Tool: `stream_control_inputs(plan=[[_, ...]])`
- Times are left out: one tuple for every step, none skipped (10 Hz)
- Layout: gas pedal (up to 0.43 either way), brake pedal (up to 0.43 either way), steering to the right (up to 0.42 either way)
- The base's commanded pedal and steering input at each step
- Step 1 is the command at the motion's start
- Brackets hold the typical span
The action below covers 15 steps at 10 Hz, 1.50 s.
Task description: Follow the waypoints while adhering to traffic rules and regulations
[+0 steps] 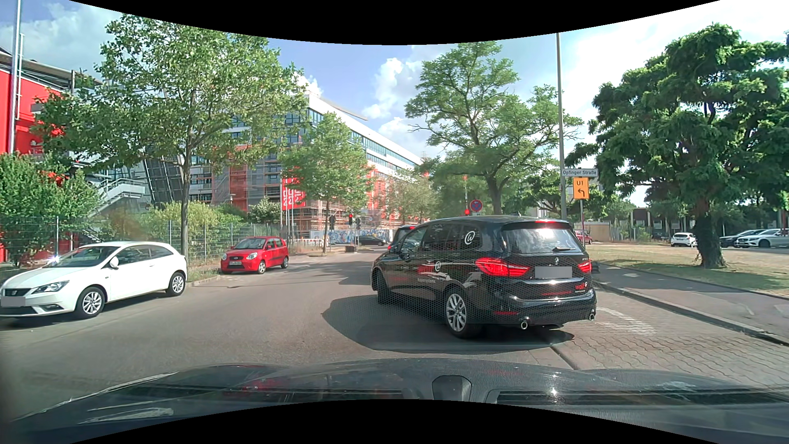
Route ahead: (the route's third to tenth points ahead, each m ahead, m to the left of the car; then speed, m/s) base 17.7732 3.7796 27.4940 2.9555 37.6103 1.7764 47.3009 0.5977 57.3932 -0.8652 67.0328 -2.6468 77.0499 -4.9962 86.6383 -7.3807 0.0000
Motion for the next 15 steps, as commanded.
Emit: stream_control_inputs(plan=[[0.000, 0.268, 0.000], [0.000, 0.268, 0.000], [0.000, 0.268, 0.000], [0.000, 0.268, 0.000], [0.000, 0.268, 0.000], [0.000, 0.268, 0.000], [0.000, 0.268, 0.000], [0.000, 0.268, 0.000], [0.000, 0.268, 0.000], [0.000, 0.268, 0.000], [0.000, 0.268, 0.000], [0.000, 0.268, 0.000], [0.000, 0.268, 0.000], [0.000, 0.268, 0.000], [0.000, 0.268, 0.000]])
